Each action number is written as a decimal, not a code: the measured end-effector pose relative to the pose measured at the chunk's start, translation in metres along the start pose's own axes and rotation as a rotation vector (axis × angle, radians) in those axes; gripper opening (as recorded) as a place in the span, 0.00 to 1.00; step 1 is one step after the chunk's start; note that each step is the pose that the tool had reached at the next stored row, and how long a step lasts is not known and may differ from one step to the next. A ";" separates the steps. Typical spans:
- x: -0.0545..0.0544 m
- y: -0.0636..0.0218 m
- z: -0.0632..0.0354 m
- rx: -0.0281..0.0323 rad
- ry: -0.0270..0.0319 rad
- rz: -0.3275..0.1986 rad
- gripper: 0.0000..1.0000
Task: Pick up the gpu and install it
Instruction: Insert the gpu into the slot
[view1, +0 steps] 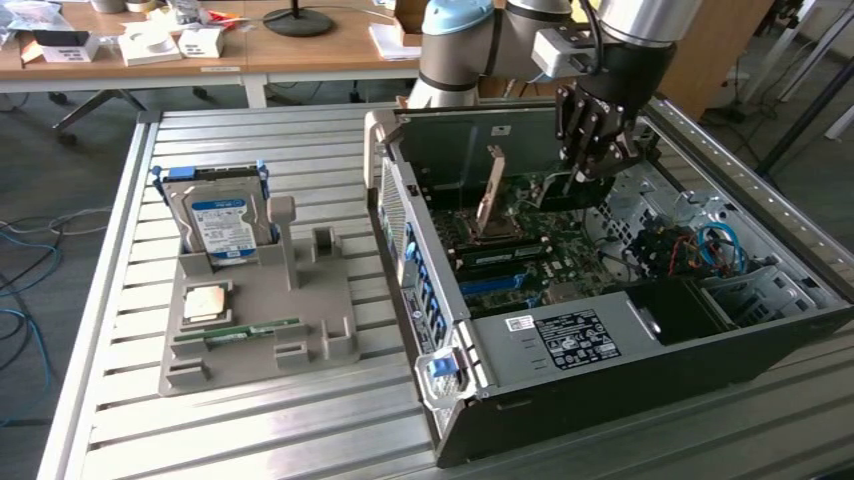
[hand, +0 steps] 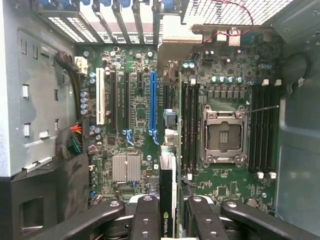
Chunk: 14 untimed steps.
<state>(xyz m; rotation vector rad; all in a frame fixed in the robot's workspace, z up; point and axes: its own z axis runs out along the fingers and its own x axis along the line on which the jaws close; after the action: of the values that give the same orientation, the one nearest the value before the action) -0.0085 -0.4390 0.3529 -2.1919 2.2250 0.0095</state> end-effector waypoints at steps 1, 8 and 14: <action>0.000 0.0001 0.0003 0.0001 -0.0005 0.000 0.26; 0.002 0.0002 0.0003 0.0001 -0.0003 0.000 0.26; 0.003 0.0002 0.0026 0.0001 -0.0004 0.000 0.26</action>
<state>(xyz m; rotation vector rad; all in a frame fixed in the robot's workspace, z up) -0.0087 -0.4414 0.3503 -2.1916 2.2247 0.0098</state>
